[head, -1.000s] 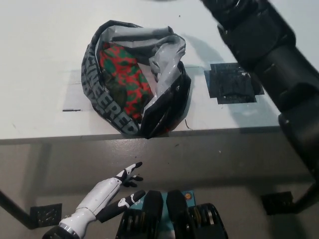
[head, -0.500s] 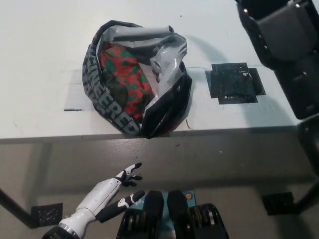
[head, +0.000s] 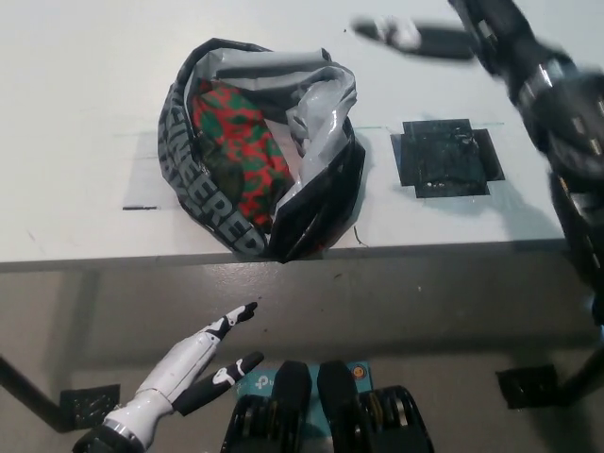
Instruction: The robot uses its right hand to pick up a bag of coffee beans and puts it in the black plastic bag, then the robot grabs the top of the bag and lifts it.
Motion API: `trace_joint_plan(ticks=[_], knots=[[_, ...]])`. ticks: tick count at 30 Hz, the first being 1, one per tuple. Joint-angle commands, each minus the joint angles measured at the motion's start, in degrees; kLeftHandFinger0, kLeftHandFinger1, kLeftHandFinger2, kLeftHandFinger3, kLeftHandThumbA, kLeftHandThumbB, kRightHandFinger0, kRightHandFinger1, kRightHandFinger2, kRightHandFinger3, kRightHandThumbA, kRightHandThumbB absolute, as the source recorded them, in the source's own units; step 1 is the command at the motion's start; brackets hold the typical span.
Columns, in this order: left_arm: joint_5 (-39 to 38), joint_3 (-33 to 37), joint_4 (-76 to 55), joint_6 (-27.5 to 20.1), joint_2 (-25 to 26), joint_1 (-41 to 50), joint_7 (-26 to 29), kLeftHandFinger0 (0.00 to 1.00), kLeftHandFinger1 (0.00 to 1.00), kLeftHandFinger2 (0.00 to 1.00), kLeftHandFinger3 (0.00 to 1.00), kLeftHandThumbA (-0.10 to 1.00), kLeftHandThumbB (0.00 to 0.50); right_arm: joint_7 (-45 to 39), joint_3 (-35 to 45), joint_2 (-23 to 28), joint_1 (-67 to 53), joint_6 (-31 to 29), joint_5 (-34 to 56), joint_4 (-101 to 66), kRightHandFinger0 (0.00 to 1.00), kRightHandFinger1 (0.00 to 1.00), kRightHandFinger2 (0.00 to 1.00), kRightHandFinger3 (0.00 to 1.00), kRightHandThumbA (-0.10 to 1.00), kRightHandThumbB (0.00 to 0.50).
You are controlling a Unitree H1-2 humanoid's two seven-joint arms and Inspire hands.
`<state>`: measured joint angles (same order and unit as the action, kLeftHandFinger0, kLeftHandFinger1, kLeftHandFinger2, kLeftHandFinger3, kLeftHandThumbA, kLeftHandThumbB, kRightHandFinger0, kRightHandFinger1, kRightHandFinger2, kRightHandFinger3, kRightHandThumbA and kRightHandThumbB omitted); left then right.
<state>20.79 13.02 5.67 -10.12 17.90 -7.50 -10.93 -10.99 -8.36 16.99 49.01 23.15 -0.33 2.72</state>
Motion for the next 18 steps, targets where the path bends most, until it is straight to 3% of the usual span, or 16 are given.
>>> trace_joint_plan(ticks=[1,9,10,13,15,18], knots=[[-11.0,-8.8,-0.5,0.3,0.1,-4.0,2.3,1.00,1.00,1.00,1.00,1.00,0.223,4.3,21.1,6.7,-29.8,-11.5,16.7,-55.2,1.00,1.00,1.00,1.00,1.00,0.441],[-10.6,-9.3,1.2,-0.9,-0.6,-3.9,2.6,1.00,1.00,1.00,1.00,1.00,0.235,5.0,14.2,-0.9,-42.3,-23.4,11.0,-56.0,1.00,1.00,1.00,1.00,1.00,0.429],[-10.7,-9.3,1.3,-0.9,-0.7,-3.8,2.6,1.00,1.00,1.00,1.00,1.00,0.236,4.8,13.4,-1.6,-42.9,-25.1,10.3,-55.0,1.00,1.00,1.00,1.00,1.00,0.399],[-11.0,-9.5,1.4,-1.2,-1.0,-3.1,2.5,1.00,1.00,1.00,1.00,1.00,0.249,4.8,9.5,-4.4,-47.5,-27.5,4.7,-49.9,1.00,1.00,1.00,1.00,1.00,0.430],[-11.5,-9.7,1.5,-2.2,-1.2,-2.3,2.4,1.00,1.00,1.00,1.00,1.00,0.263,4.2,8.0,-4.9,-50.7,-31.1,2.7,-42.5,1.00,1.00,1.00,1.00,1.00,0.367],[-12.0,-9.9,1.7,-3.5,-1.5,-0.4,2.4,1.00,1.00,1.00,1.00,1.00,0.266,4.7,7.4,-6.1,-52.5,-36.1,0.8,-32.7,1.00,1.00,1.00,1.00,1.00,0.340]])
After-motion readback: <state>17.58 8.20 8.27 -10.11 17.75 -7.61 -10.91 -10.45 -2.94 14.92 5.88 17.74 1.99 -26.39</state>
